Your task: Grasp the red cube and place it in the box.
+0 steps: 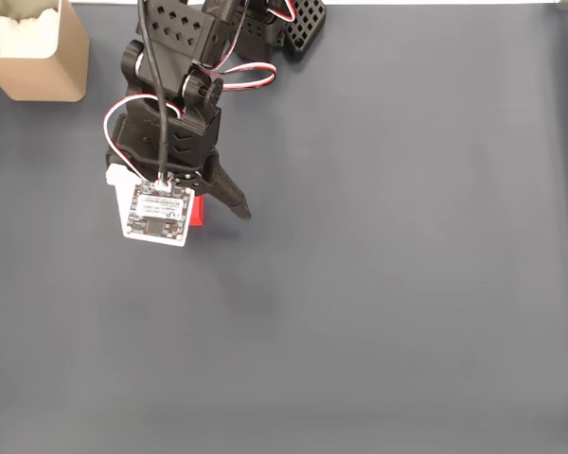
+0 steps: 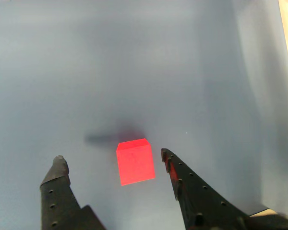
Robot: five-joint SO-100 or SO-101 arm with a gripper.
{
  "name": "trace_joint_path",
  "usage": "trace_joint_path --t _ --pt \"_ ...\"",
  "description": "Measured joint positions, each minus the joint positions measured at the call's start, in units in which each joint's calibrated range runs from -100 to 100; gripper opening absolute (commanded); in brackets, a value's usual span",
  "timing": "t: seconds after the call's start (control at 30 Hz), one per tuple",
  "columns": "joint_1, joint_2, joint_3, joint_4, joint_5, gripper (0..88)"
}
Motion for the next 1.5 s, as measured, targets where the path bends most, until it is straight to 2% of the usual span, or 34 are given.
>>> trace_joint_path --t 1.5 --pt "0.0 3.82 2.71 -3.74 -0.68 45.1"
